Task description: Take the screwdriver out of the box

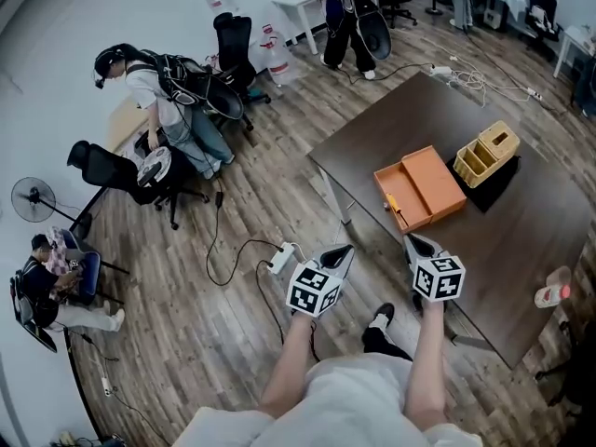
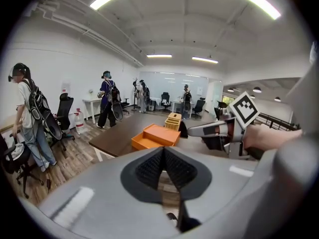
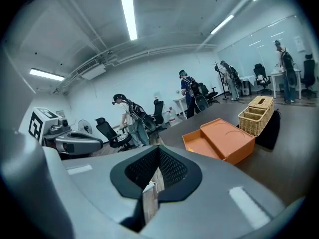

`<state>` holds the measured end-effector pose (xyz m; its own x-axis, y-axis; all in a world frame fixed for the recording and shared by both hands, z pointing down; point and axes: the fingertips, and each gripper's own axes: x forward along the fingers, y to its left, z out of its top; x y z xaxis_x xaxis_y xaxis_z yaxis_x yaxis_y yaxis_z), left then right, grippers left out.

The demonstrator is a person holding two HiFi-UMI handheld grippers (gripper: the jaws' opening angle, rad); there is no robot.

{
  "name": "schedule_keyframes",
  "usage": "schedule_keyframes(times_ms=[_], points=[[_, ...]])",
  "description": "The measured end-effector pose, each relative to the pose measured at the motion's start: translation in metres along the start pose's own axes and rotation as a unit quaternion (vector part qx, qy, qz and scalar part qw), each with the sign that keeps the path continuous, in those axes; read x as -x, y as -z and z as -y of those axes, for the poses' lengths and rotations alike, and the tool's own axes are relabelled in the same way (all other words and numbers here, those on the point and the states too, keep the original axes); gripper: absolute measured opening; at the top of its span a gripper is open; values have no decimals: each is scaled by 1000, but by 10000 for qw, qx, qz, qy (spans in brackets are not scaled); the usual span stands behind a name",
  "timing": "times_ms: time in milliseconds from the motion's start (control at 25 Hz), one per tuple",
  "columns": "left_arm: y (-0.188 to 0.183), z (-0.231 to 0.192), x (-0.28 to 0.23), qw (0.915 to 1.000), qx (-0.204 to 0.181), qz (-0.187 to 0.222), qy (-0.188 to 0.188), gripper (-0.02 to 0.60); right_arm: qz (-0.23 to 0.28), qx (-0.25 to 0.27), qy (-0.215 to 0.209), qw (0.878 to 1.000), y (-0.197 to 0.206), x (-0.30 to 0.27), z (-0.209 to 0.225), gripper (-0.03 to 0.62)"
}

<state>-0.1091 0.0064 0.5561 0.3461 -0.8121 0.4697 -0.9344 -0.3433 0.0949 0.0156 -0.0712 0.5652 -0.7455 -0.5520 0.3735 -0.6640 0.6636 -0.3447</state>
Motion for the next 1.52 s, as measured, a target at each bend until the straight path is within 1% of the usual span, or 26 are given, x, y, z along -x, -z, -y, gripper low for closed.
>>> schedule_keyframes(times_ms=[200, 400, 600, 840, 960, 1080, 1160, 1360, 1520], points=[[-25, -19, -43, 9999, -80, -98, 113, 54, -275, -2, 124, 9995, -14, -33, 36, 0], [-28, -31, -85, 9993, -192, -237, 230, 54, -334, -97, 245, 9991, -22, -64, 72, 0], [-39, -42, -113, 9993, -86, -238, 285, 54, -492, -52, 302, 9983, -27, -82, 91, 2], [-32, -46, -125, 9987, 80, -354, 348, 54, -832, 102, 372, 9958, -19, -92, 102, 2], [-28, -59, -121, 9988, 194, -365, 258, 54, -834, 60, 409, 9957, -20, -95, 108, 2], [-19, -71, -119, 9986, 332, -391, 128, 54, -957, 82, 402, 9946, -10, -98, 110, 0], [-15, -76, -121, 9983, 419, -401, 108, 54, -1045, 99, 391, 9937, -5, -103, 111, 1], [-13, -78, -137, 9976, 457, -449, 271, 54, -1154, 142, 485, 9920, -2, -110, 115, 0], [-19, -86, -155, 9966, 354, -565, 494, 54, -1222, 45, 629, 9905, -5, -122, 125, 0]])
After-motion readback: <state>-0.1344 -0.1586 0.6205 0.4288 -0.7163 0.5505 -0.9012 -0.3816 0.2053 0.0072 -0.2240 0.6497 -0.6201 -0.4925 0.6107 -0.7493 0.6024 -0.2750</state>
